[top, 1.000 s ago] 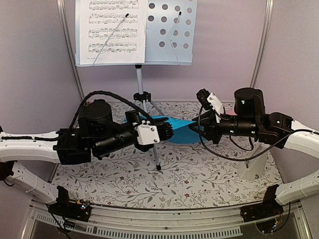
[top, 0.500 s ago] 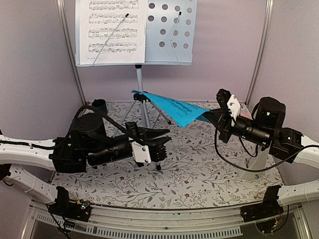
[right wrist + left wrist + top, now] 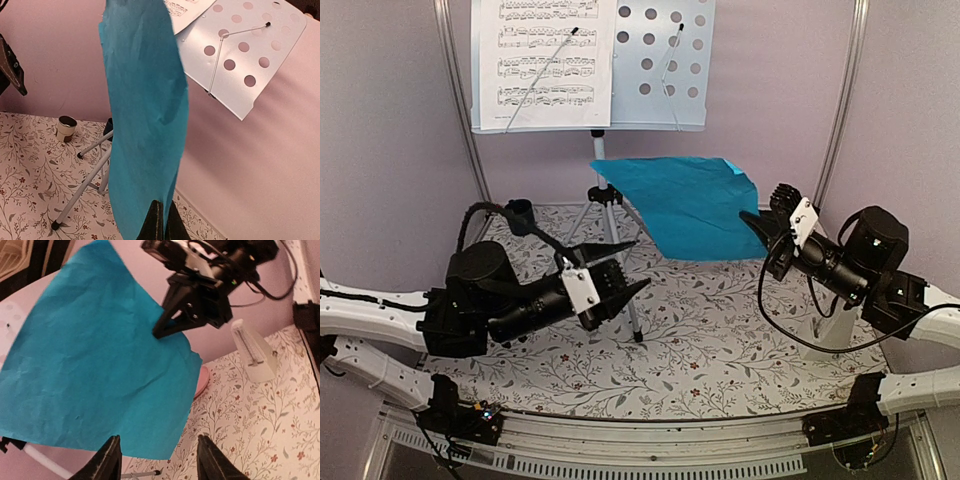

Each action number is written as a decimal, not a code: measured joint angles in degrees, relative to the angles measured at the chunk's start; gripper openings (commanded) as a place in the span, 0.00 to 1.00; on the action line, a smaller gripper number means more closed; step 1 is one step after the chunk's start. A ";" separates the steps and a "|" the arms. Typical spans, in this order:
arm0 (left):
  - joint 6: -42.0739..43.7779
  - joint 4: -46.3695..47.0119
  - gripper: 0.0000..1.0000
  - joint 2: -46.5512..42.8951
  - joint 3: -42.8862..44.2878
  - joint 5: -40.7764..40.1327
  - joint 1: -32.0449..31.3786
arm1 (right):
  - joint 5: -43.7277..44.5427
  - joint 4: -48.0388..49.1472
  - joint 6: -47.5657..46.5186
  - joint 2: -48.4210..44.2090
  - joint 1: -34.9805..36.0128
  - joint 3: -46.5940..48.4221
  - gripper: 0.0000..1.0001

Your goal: Set up the instrument practice props

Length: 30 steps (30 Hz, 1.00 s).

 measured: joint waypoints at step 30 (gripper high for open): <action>-104.41 11.19 0.77 4.76 -5.11 -12.20 2.14 | 33.68 -1.55 24.17 21.18 19.93 -0.63 0.00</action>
